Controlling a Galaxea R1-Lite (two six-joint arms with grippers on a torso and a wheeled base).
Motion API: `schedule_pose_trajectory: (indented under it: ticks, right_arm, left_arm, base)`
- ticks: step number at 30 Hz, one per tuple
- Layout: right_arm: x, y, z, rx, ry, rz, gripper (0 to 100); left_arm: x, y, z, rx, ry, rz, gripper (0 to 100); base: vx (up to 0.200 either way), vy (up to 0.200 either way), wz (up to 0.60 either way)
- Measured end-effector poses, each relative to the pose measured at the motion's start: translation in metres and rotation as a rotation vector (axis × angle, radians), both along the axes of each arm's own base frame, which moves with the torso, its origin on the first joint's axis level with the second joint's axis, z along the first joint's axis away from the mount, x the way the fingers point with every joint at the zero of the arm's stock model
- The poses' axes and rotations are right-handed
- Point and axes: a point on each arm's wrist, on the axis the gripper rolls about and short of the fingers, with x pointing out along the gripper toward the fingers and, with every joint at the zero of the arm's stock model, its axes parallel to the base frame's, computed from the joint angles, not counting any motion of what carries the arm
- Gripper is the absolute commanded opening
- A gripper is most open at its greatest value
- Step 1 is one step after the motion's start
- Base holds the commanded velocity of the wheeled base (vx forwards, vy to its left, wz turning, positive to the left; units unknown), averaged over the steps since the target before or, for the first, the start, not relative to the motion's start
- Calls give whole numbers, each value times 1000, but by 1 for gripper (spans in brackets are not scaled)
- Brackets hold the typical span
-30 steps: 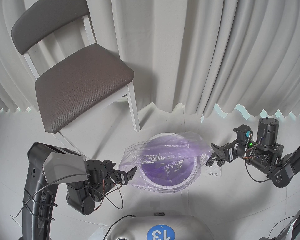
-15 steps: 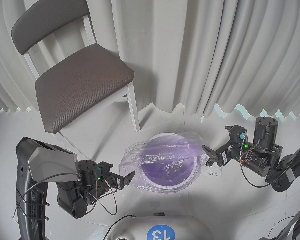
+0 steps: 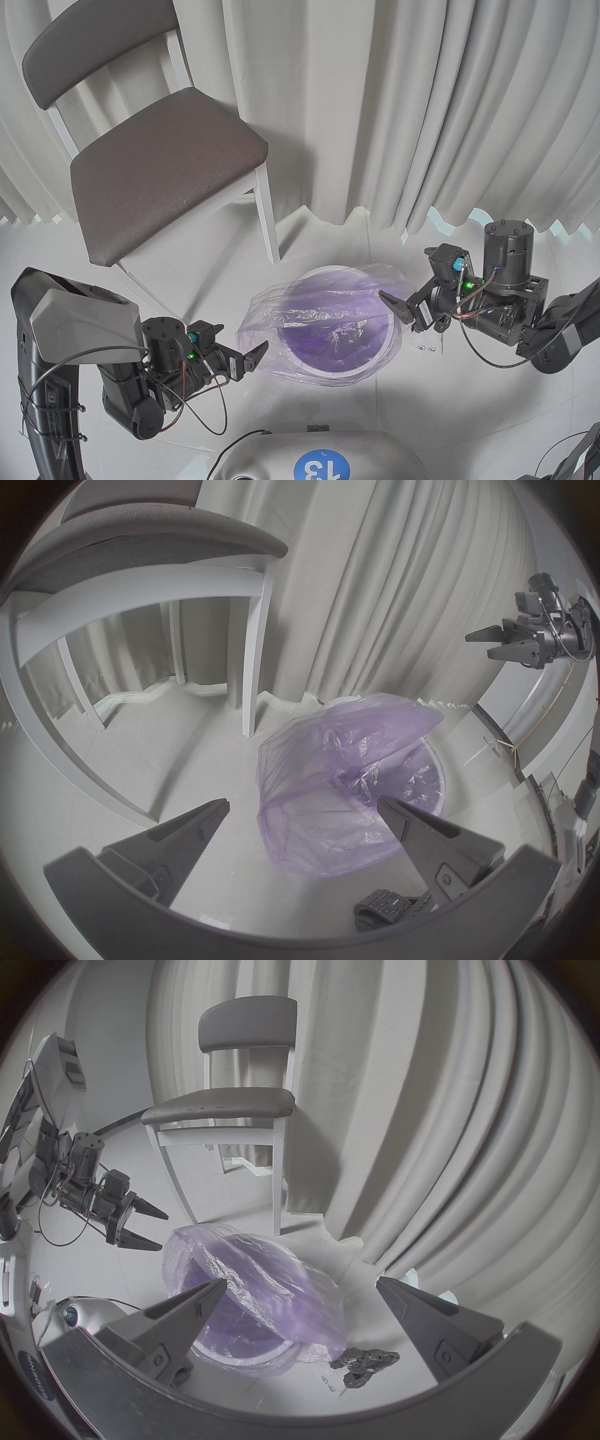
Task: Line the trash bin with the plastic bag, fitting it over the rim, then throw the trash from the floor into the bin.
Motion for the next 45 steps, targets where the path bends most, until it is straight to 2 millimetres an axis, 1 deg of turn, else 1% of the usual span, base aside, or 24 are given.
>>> schedule_pose_trajectory:
  ticks: [5,9,12,16,20,23,32,37,38,45]
  right_arm:
    - [10,16,-19,-64,-18,61,100]
    - [19,24,-33,-154,-91,184,100]
    - [27,24,-44,-218,-156,275,100]
    - [35,19,-63,-250,-157,341,100]
    - [42,16,-79,-264,-119,357,100]
    - [50,16,-88,-269,-107,350,100]
    - [75,17,-103,-264,-106,327,100]
    - [81,17,-108,-265,-105,320,100]
    - [82,17,-108,-265,-106,319,0]
    - [83,15,-107,-265,-112,312,0]
  left_arm:
    - [-1,2,2,6,-5,-4,100]
    - [-1,3,3,6,-6,-6,100]
    - [-2,4,4,6,-7,-5,100]
    - [-2,5,4,6,-8,-3,100]
    - [-2,5,4,6,-8,-4,100]
    - [-2,5,4,5,-8,-2,100]
    - [1,8,3,5,-10,9,100]
    - [3,10,2,6,-8,15,100]
    - [3,10,2,6,-8,15,100]
    - [3,10,0,9,-4,18,100]
  base:
    - [0,0,0]
    - [0,0,0]
    - [0,0,0]
    - [0,0,0]
    - [0,0,0]
    - [0,0,0]
    - [0,0,0]
    - [0,0,0]
    - [0,0,0]
    - [0,0,0]
